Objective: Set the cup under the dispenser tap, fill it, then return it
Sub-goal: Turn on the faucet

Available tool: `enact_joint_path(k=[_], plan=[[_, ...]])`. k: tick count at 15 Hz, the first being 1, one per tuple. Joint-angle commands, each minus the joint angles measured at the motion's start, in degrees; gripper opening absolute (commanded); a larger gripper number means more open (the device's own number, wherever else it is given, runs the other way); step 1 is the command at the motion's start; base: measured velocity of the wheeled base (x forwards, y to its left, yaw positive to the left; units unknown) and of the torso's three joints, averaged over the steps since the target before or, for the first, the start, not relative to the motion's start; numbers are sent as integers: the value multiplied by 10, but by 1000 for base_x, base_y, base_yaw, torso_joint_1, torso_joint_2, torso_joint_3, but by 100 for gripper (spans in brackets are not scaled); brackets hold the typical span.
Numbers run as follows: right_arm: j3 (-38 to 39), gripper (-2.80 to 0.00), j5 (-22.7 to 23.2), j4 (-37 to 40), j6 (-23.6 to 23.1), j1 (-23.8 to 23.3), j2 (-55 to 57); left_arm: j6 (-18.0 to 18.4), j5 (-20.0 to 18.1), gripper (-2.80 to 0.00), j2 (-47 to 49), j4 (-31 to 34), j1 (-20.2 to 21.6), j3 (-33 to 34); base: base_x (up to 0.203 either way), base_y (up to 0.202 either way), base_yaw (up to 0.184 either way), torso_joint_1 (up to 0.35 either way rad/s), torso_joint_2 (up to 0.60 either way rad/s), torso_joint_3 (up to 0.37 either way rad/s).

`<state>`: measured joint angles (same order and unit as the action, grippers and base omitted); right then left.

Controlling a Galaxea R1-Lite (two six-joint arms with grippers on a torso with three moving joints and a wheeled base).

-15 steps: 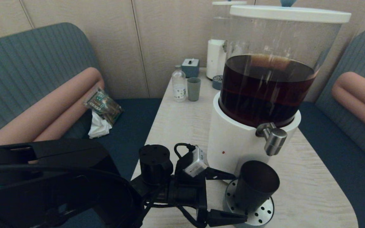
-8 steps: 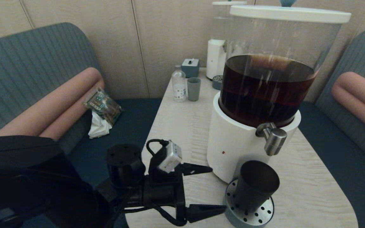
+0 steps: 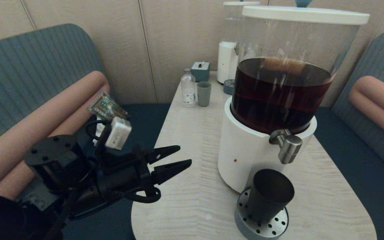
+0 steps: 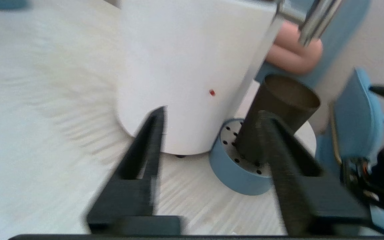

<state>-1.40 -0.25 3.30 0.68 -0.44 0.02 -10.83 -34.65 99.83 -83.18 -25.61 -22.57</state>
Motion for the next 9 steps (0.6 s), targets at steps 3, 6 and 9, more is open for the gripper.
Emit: enact_joint_path(k=[3,6,9], plan=[[0,-280,0,0,0,0,-1,-34,89,-280,-91,-4,10,21,0,0,0,0,0,0],[0,-280,0,0,0,0,-1,-47,166,-280,-159,11,32,21,0,0,0,0,0,0],[1,-280,0,0,0,0,-1,-48,202,-280,-259,61,80,25,0,0,0,0,0,0]])
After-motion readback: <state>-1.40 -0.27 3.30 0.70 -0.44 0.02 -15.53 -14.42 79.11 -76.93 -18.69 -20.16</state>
